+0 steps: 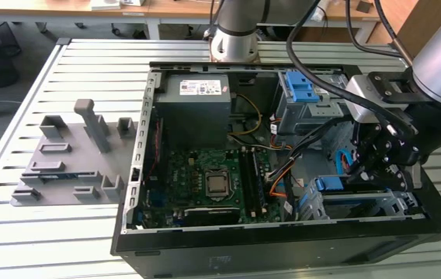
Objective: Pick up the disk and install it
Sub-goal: 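Insert the second disk wire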
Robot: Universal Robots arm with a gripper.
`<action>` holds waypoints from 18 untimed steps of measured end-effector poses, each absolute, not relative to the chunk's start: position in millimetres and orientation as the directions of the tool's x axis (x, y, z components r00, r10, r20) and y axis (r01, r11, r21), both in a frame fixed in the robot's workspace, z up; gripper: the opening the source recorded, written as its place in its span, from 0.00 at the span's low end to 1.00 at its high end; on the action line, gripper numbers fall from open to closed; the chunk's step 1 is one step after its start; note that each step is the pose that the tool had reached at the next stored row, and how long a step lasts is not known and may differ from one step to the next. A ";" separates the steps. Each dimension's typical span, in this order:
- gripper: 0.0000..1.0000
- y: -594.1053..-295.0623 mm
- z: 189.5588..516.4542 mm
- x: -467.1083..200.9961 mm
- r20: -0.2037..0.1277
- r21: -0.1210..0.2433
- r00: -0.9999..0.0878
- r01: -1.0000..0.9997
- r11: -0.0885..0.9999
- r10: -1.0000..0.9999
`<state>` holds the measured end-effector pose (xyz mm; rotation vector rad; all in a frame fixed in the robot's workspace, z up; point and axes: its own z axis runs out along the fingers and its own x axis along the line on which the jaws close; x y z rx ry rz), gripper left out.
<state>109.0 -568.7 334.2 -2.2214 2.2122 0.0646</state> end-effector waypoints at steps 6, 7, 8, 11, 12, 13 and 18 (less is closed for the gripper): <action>0.17 -568.7 334.1 109.0 -0.035 0.025 0.004 -1.000 -0.005 -0.999; 0.17 -568.7 334.3 109.0 -0.036 0.025 0.004 -1.000 -0.005 -0.999; 0.17 -568.8 334.6 109.0 -0.037 0.025 0.004 -1.000 -0.005 -0.999; 0.17 -568.7 335.1 109.0 -0.037 0.025 0.004 -1.000 -0.005 -0.999; 0.17 -568.7 335.2 109.0 -0.037 0.025 0.004 -1.000 -0.005 -0.999; 0.17 -568.7 335.2 109.0 -0.037 0.025 0.004 -1.000 -0.005 -0.999; 0.17 -568.7 334.3 109.0 -0.038 0.025 0.004 -1.000 -0.005 -0.999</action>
